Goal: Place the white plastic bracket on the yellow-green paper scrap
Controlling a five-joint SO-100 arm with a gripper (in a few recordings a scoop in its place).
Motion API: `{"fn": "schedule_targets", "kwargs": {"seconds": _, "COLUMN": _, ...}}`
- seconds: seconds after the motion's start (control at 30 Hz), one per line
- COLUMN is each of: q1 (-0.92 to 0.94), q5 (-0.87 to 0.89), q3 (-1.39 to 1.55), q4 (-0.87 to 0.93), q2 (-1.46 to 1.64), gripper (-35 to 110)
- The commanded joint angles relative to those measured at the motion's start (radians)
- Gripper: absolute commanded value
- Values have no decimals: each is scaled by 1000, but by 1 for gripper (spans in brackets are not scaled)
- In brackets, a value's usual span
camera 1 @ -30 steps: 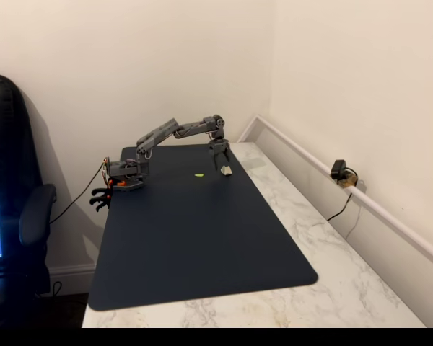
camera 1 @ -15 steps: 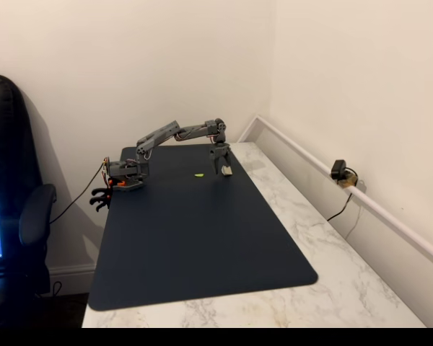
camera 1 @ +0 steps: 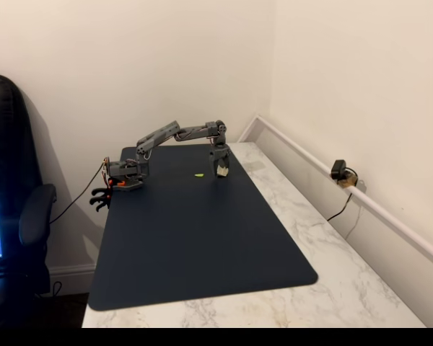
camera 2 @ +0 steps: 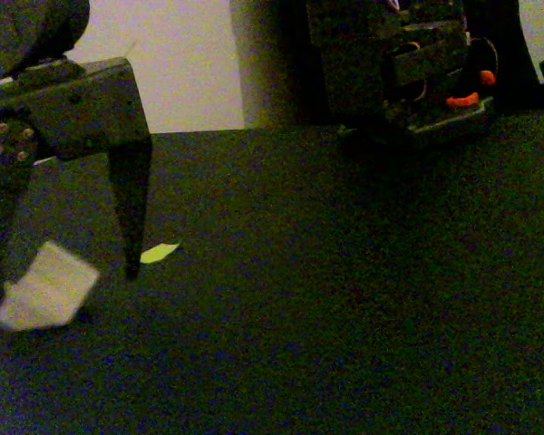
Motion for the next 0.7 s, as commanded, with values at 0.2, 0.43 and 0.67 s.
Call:
{"fn": "schedule_targets", "kwargs": {"seconds": 0.2, "q1": 12, "q5": 41, "q3": 97, "q4": 49, "q2": 163, "gripper": 31}}
{"fn": "schedule_targets", "kwargs": {"seconds": 0.43, "q1": 28, "q5": 58, "q3": 150, "q4": 49, "q2": 213, "gripper": 37}}
{"fn": "schedule_targets", "kwargs": {"seconds": 0.67, "q1": 34, "q5": 77, "q3": 244, "q4": 48, "q2": 276, "gripper": 39}}
